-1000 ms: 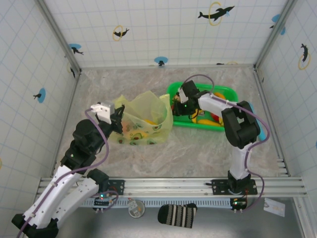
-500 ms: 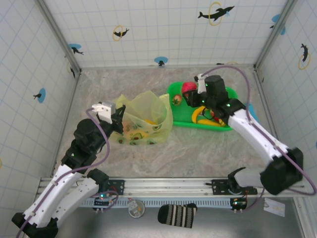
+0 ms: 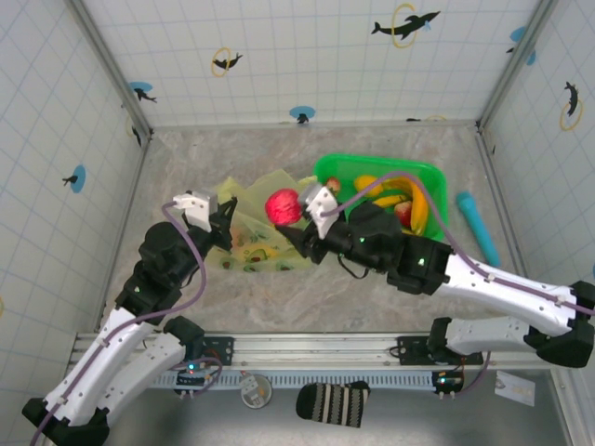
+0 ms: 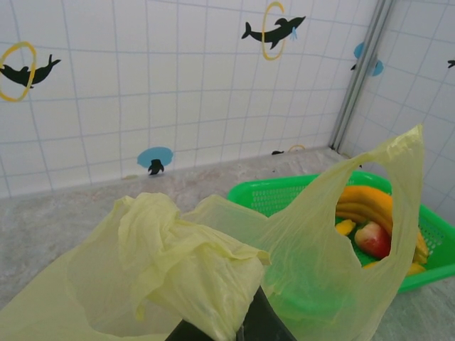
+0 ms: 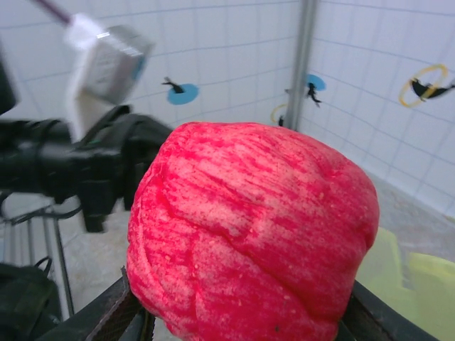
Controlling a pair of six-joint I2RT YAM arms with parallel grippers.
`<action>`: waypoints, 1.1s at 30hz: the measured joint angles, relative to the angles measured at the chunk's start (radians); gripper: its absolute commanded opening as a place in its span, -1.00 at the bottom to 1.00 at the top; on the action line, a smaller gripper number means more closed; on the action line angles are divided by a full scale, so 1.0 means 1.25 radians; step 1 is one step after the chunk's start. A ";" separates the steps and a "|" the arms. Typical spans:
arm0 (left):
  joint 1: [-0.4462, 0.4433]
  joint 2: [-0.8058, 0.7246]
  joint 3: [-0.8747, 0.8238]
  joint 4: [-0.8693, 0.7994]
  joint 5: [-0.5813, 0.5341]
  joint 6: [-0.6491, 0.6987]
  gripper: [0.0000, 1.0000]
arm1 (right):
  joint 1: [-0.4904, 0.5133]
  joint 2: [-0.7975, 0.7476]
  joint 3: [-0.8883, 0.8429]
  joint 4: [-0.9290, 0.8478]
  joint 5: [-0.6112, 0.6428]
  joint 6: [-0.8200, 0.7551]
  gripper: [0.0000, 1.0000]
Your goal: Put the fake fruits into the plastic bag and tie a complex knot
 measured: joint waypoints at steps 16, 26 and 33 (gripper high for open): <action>0.000 -0.041 0.000 0.000 -0.006 -0.003 -1.00 | -0.126 0.409 0.154 -0.088 0.122 0.211 0.12; 0.000 -0.046 0.000 0.000 -0.006 -0.002 -1.00 | -0.130 0.456 0.213 -0.137 0.070 0.255 0.52; 0.000 -0.045 0.000 0.002 -0.006 -0.002 -1.00 | -0.135 0.443 0.213 -0.154 0.051 0.256 0.45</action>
